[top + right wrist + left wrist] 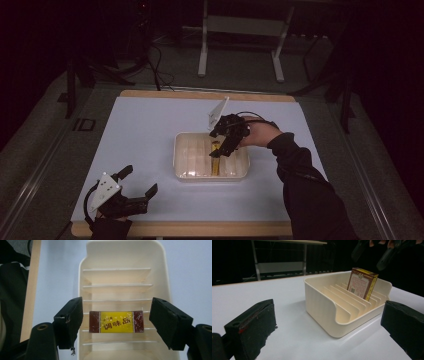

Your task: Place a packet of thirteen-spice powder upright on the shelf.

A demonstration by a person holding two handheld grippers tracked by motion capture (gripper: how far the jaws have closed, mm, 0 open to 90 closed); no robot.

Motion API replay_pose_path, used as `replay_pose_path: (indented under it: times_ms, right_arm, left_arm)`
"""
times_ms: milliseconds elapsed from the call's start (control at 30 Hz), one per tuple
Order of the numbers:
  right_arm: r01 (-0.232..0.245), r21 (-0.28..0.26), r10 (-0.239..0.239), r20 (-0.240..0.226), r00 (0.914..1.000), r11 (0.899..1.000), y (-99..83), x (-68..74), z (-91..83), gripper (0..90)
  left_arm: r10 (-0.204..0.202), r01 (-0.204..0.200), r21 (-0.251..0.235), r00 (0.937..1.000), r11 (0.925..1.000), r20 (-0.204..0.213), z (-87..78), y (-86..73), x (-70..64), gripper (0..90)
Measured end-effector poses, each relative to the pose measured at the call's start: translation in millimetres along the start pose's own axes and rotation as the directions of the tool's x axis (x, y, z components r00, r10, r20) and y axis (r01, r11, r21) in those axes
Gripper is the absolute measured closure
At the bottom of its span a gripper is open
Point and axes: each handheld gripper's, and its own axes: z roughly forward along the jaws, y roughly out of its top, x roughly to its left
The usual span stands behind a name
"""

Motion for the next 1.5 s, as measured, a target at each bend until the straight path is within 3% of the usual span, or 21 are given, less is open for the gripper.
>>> replay_pose_path:
  times_ms: [433,600,900,1000,1100,1200,1300,1500]
  right_arm:
    - [-0.071,-0.043,0.073,0.045,0.9964,0.997,-18.6,0.0,-27.3,27.0]
    - [-0.124,-0.088,0.131,0.077,0.9883,0.988,-30.1,1.2,-35.5,27.0]
    - [-0.192,-0.107,0.206,0.137,0.9690,0.976,-46.2,0.5,-42.2,20.0]
    - [-0.240,-0.135,0.262,0.178,0.9484,0.961,-53.1,-1.2,-44.8,17.8]
    - [-0.275,-0.160,0.303,0.185,0.9349,0.948,-58.5,-1.7,-45.8,14.8]
    - [-0.283,-0.164,0.309,0.167,0.9363,0.945,-65.0,-1.5,-45.2,13.5]
    - [-0.307,-0.166,0.334,0.176,0.9259,0.937,-69.7,-0.5,-41.5,13.5]
    - [-0.352,-0.190,0.394,0.271,0.8784,0.916,-79.7,6.9,-27.4,13.8]
  left_arm:
    - [0.004,-0.004,0.000,1.0000,1.0000,0.000,0.4,0.0,-0.7,0.0]
    - [0.002,-0.002,0.000,1.0000,1.0000,-0.003,0.2,0.1,-0.3,0.0]
    - [0.002,-0.002,0.000,1.0000,1.0000,-0.006,0.4,0.1,-0.3,0.0]
    - [0.003,-0.003,0.001,1.0000,1.0000,-0.004,0.7,0.0,-0.6,0.0]
    - [0.003,-0.003,0.000,1.0000,1.0000,-0.007,0.2,0.0,-0.4,0.0]
    - [0.001,-0.001,-0.001,1.0000,1.0000,-0.006,0.2,0.0,-0.4,0.0]
    - [0.001,-0.001,-0.001,1.0000,1.0000,-0.004,0.4,0.0,-0.6,0.0]
    - [0.001,-0.001,0.000,1.0000,1.0000,-0.003,0.5,0.0,-0.7,0.0]
